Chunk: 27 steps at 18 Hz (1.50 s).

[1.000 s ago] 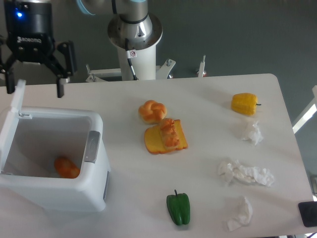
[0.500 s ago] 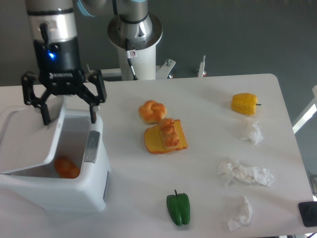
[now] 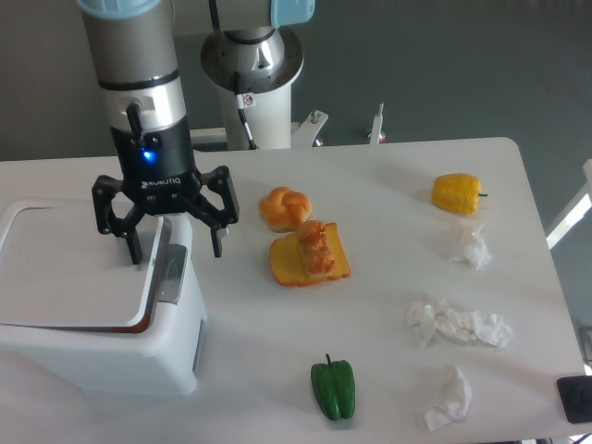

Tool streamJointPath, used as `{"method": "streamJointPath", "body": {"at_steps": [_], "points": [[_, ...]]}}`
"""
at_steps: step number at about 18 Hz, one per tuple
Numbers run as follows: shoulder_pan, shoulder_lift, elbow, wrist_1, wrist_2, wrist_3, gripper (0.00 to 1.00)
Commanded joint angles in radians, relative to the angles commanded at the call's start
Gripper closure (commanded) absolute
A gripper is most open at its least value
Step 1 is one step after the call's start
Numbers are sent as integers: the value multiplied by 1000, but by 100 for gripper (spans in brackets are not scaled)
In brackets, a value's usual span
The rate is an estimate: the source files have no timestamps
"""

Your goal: Close the trash can

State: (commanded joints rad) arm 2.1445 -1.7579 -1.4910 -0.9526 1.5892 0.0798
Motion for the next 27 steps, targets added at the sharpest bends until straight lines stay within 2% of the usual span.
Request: {"method": "streamJointPath", "body": {"at_steps": [13,16,20,27], "points": [[0,-11,2,0,2,-2,0],[9,-5,24,0,-3,-8,0],[98,43,31,-2,-17,-2,0],[342,48,15,-2,-37,37,0]]}}
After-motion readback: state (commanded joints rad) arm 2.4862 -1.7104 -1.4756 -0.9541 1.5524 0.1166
